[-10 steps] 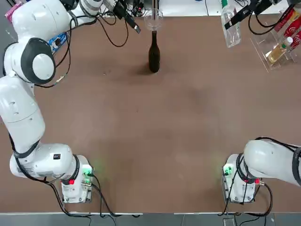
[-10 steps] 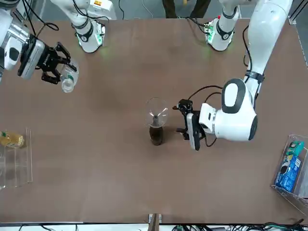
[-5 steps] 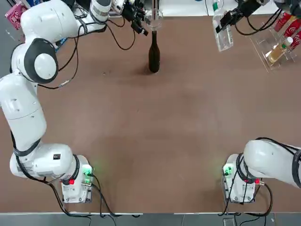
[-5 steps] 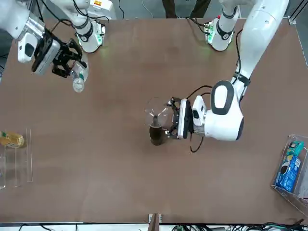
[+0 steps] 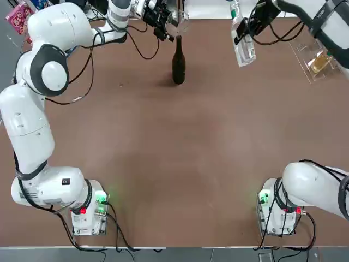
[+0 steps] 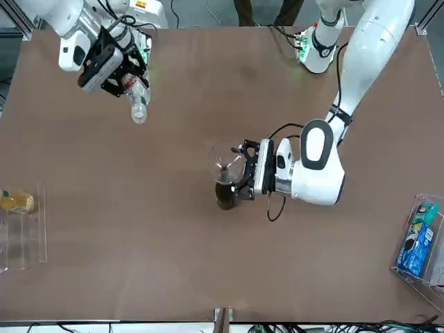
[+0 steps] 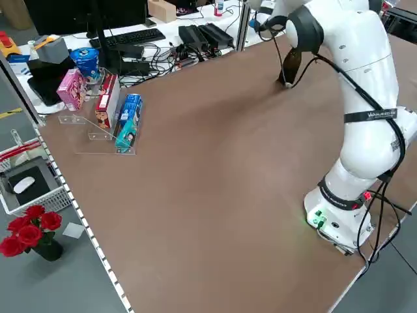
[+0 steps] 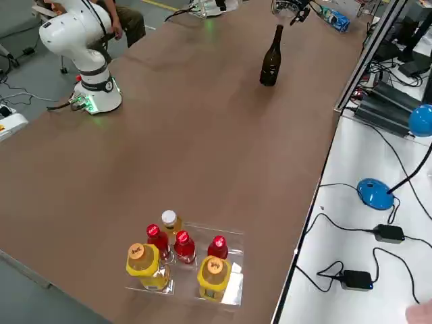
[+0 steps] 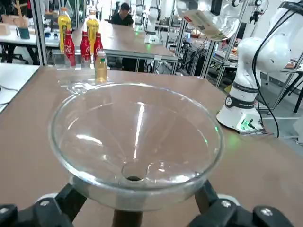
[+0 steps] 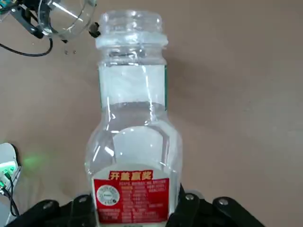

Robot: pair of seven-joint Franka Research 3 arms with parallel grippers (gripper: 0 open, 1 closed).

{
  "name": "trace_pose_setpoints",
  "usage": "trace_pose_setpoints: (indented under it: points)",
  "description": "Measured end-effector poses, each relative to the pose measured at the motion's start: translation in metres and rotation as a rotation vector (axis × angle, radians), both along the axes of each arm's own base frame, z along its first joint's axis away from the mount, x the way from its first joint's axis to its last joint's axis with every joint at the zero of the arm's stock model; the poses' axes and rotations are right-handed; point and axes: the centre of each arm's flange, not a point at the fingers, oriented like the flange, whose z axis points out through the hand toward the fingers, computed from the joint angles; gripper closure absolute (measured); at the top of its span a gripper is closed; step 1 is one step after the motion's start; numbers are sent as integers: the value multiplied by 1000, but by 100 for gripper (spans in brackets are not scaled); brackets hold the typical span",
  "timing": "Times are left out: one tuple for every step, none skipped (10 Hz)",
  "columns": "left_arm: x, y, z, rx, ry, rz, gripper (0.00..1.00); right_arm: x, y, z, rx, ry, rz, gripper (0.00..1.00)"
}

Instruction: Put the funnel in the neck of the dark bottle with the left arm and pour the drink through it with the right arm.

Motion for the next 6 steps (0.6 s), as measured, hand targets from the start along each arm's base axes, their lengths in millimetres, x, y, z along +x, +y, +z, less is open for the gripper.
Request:
trace_pose_setpoints:
  points:
    - [1, -1, -6, -38, -32, -7, 0, -6, 18, 6, -11, -2, -11, 47]
    - [1, -3, -13, -78, -59, -10, 0, -12, 35, 13, -14, -10, -25, 47]
    - [1, -5, -21, -116, -74, -14, 0, -18, 50, 17, -16, -16, -45, 47]
    - [-1, -10, -26, -144, -75, -15, 0, -23, 64, 19, -16, -18, -63, 47]
    - [-3, -15, -28, -171, -74, -13, 0, -28, 75, 17, -18, -17, -74, 47]
    - [-6, -20, -27, -192, -71, -12, 0, -31, 82, 16, -20, -11, -84, 47]
